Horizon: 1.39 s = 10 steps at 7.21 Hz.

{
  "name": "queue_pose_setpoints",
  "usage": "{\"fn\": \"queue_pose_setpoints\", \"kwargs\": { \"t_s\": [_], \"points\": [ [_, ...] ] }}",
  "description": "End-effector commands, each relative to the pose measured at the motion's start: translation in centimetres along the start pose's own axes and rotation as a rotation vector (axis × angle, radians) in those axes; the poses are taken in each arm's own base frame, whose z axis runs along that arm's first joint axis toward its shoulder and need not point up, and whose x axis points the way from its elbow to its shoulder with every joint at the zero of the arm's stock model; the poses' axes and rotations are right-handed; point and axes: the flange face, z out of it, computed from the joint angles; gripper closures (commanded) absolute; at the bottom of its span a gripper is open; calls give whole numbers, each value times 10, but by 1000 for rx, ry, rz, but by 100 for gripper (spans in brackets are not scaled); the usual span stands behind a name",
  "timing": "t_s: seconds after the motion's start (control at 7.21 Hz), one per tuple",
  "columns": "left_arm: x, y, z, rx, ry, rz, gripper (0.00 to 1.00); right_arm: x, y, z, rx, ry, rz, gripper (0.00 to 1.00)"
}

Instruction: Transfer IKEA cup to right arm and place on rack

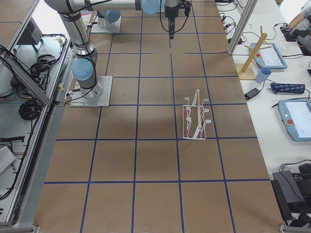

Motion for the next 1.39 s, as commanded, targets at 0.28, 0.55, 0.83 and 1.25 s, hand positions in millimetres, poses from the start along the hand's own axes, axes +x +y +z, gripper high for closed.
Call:
{"fn": "queue_pose_setpoints", "kwargs": {
  "t_s": [0.28, 0.55, 0.83, 1.25],
  "points": [
    [-10, -2, 23, -10, 2, 32, 22, 0, -1, 1, 0, -1, 0, 0],
    [-12, -3, 33, -14, 19, 32, 22, 0, -1, 1, 0, -1, 0, 0],
    [-10, -3, 37, -23, 41, 34, 22, 0, 0, -1, 1, -1, 0, 0],
    [-13, -3, 54, -58, 58, 79, 22, 0, 0, 0, 1, -3, 0, 0]
  ]
}}
